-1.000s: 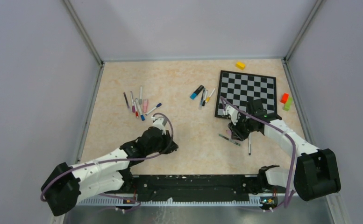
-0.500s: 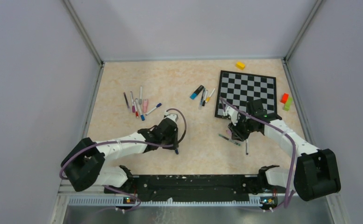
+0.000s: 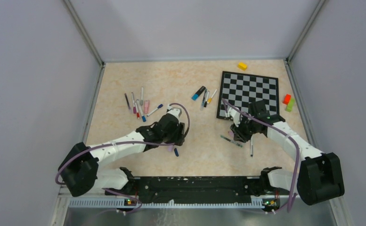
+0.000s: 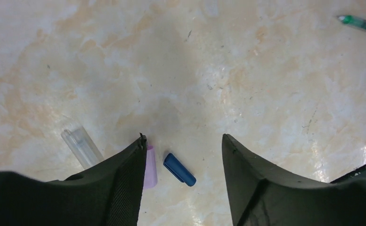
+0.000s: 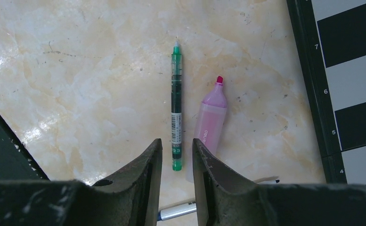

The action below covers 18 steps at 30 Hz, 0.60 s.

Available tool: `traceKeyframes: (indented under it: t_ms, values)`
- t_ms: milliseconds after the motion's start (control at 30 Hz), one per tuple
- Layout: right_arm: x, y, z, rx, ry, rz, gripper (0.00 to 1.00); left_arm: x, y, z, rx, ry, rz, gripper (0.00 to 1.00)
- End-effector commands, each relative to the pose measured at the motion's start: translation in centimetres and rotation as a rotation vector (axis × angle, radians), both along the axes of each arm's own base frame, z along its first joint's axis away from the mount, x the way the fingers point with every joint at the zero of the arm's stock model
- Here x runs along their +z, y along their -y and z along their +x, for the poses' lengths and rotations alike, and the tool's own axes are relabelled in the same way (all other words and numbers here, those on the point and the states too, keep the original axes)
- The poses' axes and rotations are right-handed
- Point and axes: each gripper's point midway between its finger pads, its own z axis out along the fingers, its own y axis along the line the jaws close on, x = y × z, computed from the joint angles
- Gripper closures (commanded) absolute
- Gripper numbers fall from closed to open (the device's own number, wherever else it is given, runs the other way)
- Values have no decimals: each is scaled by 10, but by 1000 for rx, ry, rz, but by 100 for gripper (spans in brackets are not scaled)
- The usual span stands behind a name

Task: Open the pen caps
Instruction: Place the pen cap at the center of the board.

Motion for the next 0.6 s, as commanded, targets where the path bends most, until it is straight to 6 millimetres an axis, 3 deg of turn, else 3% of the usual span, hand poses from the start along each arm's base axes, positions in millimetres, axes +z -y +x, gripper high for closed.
traceKeyframes:
  t_ms: [0, 133, 267, 400, 567]
  values:
    - [24, -3, 14, 6, 87, 24, 71, 57, 18, 30, -68, 227, -98, 30]
    - [26, -1, 15, 0, 99, 20, 69, 95, 25, 61, -96, 424, -168, 2]
    - [29, 1, 16, -10, 112, 18, 69, 119, 34, 98, -167, 512, -214, 1]
    - [29, 4, 16, -16, 119, 14, 68, 117, 49, 139, -278, 470, -195, 1]
    - [28, 6, 17, -22, 122, 4, 68, 95, 63, 189, -371, 417, -70, 1]
